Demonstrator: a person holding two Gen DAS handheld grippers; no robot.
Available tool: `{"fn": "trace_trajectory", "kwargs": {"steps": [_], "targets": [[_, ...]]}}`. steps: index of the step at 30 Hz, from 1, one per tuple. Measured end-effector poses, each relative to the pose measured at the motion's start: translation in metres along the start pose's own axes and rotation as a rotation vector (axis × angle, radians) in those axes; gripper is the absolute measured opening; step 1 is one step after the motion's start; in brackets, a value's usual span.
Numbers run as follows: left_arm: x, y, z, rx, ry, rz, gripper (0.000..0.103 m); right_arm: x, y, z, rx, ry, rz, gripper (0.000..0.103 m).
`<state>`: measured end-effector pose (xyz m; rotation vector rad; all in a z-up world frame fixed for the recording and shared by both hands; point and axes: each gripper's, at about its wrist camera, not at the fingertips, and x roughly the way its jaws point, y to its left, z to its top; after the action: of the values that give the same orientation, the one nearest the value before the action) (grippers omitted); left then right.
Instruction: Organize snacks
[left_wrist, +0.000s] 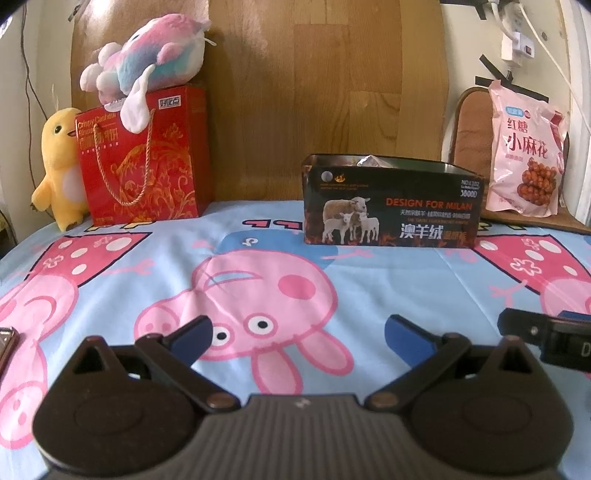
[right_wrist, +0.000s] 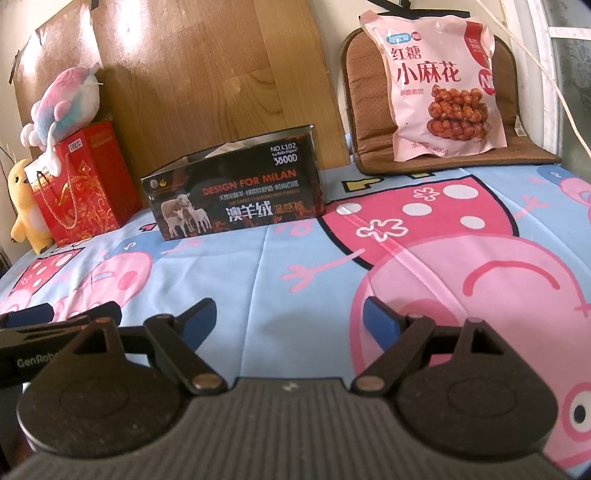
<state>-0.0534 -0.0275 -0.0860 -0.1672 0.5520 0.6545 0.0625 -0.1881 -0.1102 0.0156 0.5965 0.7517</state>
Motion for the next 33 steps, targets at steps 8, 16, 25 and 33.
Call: {"fn": "trace_trajectory", "kwargs": {"steps": [8, 16, 25, 33], "targets": [[-0.0014, 0.0013, -0.0008, -0.008, -0.004, 0.001, 0.103, -0.0039, 0.0006, -0.0007, -0.003, -0.032, 0.010, 0.089], [-0.0015, 0.0027, -0.0004, -0.019, -0.002, -0.002, 0.103, -0.0044, -0.0020, -0.0001, -0.004, -0.035, 0.018, 0.089], [-0.0016, 0.0027, -0.0004, -0.018, 0.001, -0.003, 0.103, -0.0046, -0.0035, -0.0001, 0.001, -0.036, 0.031, 0.089], [-0.0015, 0.0014, -0.0007, -0.010, -0.001, -0.002, 0.103, -0.0049, -0.0031, -0.0001, 0.000, -0.035, 0.033, 0.089]]}}
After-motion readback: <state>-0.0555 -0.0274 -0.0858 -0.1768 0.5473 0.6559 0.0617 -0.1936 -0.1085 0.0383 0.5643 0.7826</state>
